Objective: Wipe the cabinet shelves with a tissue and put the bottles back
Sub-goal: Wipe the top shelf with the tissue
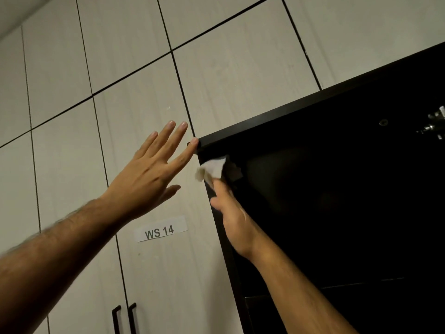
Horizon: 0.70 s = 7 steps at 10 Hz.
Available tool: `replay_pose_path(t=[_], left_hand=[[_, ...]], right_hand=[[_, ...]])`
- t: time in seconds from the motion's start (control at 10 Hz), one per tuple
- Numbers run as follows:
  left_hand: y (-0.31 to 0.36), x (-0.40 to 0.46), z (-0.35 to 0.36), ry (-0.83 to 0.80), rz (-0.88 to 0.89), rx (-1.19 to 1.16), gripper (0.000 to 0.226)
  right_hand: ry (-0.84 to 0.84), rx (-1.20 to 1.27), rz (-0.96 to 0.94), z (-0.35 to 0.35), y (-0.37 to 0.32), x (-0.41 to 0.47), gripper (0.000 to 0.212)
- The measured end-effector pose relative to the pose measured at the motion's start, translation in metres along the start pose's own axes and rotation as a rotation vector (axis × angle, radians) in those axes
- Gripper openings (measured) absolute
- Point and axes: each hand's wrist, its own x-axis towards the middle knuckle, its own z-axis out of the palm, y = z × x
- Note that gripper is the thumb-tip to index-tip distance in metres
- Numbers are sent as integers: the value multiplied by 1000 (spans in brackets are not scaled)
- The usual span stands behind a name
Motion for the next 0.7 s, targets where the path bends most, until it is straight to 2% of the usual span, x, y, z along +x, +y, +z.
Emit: replay_pose_path(t=[0.2, 0.3, 0.4, 0.5, 0.6, 0.7], left_hand=[[5, 1, -3, -22, -7, -36, 121], [7, 1, -3, -26, -20, -52, 122], [8, -1, -2, -10, -38, -74, 123], [9, -1, -1, -4, -40, -80, 124], [11, -1, -1, -22, -39, -80, 127], [15, 0, 0, -17, -59, -99, 130]], right_hand=[[-50, 56, 157, -13, 17, -30, 50], [-54, 14, 183, -14, -2, -11, 60], [-69, -42, 146, -7, -9, -19, 45], [-136, -158, 261, -2, 3, -61, 42], [-143, -313, 373, -3, 2, -80, 88], [-83, -294, 427, -4, -18, -47, 98]])
